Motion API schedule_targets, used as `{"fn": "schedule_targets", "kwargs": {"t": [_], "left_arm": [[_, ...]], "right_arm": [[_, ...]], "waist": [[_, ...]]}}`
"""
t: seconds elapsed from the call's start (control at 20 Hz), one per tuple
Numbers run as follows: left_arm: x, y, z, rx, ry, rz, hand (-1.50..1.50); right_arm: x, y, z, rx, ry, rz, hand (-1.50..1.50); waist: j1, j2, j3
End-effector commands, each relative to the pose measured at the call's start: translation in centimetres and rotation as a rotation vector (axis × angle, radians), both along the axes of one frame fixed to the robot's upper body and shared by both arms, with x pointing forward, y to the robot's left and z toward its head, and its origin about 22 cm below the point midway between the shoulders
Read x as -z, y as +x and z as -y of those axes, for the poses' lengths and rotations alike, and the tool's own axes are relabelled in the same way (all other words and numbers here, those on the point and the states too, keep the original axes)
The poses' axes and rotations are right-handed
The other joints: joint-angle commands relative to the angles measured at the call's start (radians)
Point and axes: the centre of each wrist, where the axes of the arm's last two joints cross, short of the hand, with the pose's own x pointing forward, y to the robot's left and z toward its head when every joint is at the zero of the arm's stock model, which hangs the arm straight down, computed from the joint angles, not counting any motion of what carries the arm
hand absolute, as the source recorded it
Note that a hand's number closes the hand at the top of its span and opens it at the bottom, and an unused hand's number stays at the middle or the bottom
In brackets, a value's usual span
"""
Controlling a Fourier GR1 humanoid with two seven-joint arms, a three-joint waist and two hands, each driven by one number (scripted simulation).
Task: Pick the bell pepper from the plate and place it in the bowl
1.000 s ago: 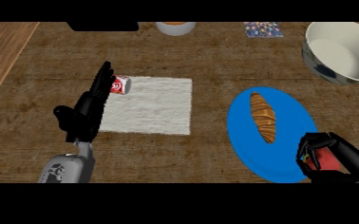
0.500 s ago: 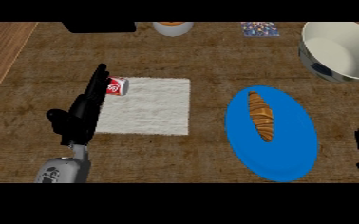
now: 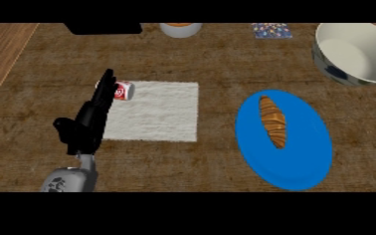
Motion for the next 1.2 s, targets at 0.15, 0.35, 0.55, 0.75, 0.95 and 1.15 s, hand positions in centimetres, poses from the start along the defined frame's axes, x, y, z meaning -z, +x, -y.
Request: {"fn": "schedule_targets", "kwargs": {"t": [0.15,0.35,0.55,0.75,0.95,1.15], "left_arm": [[1.0,0.1,1.2,0.019,0.003,0.021,0.00],[-0.8,0.1,0.2,0.035,-0.012,-0.003,0.00],[-2.7,1.5,0.2,0.047,0.024,0.016,0.00],[-0.5,1.8,2.6,0.060,0.005,0.008,0.00],[-0.8,0.9,2.4,0.086,-0.010,0.014,0.00],[-1.3,1.1,0.9,0.068,-0.003,0.005,0.00]], "right_arm": [[-5.4,0.8,1.2,-0.111,0.067,0.009,1.50],[-7.2,2.2,1.7,-0.035,0.091,-0.016,1.50],[-7.8,3.9,-0.1,-0.011,0.075,-0.050,1.50],[-8.2,6.6,-0.8,0.109,-0.065,0.053,1.50],[-6.9,7.9,0.3,0.207,-0.205,0.102,1.50],[-3.3,10.3,0.4,0.242,-0.245,0.118,1.50]], "waist": [[0.023,0.007,0.000],[0.040,0.007,0.000],[0.037,0.007,0.000],[0.049,0.013,0.001],[0.070,0.017,0.002],[0.072,0.017,0.002]]}}
